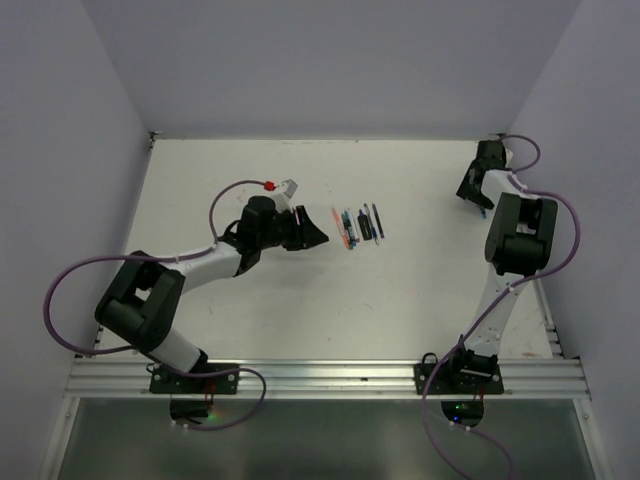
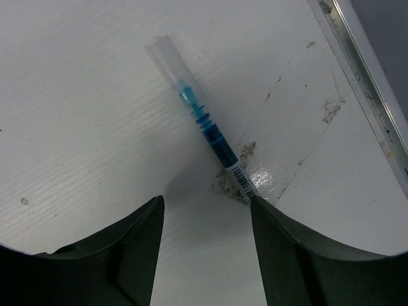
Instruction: Open the pen caps
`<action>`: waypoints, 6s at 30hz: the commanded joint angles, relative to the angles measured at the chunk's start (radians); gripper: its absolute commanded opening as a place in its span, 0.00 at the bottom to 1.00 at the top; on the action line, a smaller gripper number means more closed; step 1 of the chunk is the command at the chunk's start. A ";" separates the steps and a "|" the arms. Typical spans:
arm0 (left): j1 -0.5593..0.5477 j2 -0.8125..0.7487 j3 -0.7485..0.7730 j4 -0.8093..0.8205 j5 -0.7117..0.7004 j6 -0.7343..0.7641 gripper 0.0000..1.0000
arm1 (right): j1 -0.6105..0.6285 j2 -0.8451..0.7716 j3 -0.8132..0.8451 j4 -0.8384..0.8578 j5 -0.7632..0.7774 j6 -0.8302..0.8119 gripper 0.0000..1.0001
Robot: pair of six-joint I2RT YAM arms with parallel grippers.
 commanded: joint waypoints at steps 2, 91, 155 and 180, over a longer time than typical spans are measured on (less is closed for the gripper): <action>-0.008 0.015 0.024 0.054 0.026 0.012 0.47 | -0.003 -0.068 -0.023 0.034 0.048 -0.019 0.60; 0.119 -0.064 0.130 -0.043 0.153 -0.139 0.61 | 0.814 -0.777 -0.535 -0.016 -0.475 0.073 0.00; 0.205 0.154 0.406 -0.268 0.127 -0.204 0.00 | 1.118 -0.536 -0.483 0.030 -0.106 0.087 0.00; 0.204 0.099 0.291 -0.618 -0.221 0.232 0.00 | 0.505 -0.252 -0.140 -0.072 -0.218 -0.157 0.00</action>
